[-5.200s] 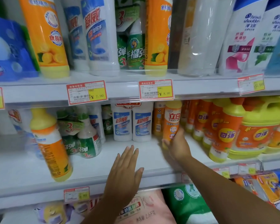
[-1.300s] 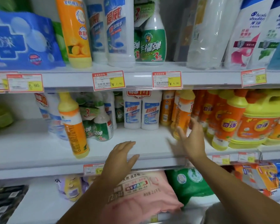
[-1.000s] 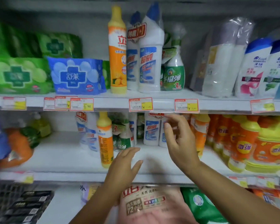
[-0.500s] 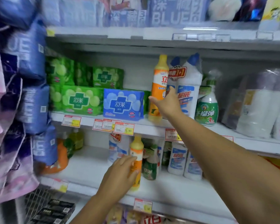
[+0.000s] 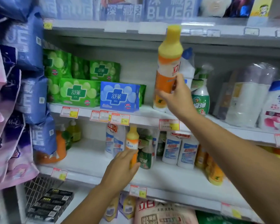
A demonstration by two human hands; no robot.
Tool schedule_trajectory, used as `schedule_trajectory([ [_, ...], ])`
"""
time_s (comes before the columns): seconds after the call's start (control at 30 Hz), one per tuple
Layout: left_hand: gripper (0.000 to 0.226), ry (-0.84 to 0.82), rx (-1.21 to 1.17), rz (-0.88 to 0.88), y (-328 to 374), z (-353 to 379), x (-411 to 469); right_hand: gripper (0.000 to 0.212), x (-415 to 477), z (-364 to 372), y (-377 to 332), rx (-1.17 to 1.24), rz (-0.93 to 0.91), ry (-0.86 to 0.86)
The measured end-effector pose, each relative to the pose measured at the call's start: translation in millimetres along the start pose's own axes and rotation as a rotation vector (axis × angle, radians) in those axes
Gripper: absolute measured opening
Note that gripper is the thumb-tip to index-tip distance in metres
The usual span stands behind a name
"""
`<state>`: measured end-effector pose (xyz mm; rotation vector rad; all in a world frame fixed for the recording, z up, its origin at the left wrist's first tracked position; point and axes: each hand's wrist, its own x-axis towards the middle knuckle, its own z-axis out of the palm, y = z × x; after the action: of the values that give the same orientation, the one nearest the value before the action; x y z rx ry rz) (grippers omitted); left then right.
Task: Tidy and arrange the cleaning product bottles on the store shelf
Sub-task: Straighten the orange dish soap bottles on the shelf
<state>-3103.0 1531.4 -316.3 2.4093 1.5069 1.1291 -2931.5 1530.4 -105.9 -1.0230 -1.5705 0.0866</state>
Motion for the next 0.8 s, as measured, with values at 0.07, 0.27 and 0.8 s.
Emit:
schedule_trajectory([
  [0.07, 0.05, -0.015, 0.007, 0.01, 9, 5, -1, 0.057, -10, -23, -15, 0.012, -0.027, 0.032],
  [0.27, 0.051, -0.058, -0.031, 0.037, 24, 31, -4, 0.052, -91, -80, -5, -0.036, 0.046, -0.011],
  [0.8, 0.052, -0.261, 0.01, 0.027, 21, 138, 12, 0.057, -174, -67, 255, -0.226, 0.625, 0.067],
])
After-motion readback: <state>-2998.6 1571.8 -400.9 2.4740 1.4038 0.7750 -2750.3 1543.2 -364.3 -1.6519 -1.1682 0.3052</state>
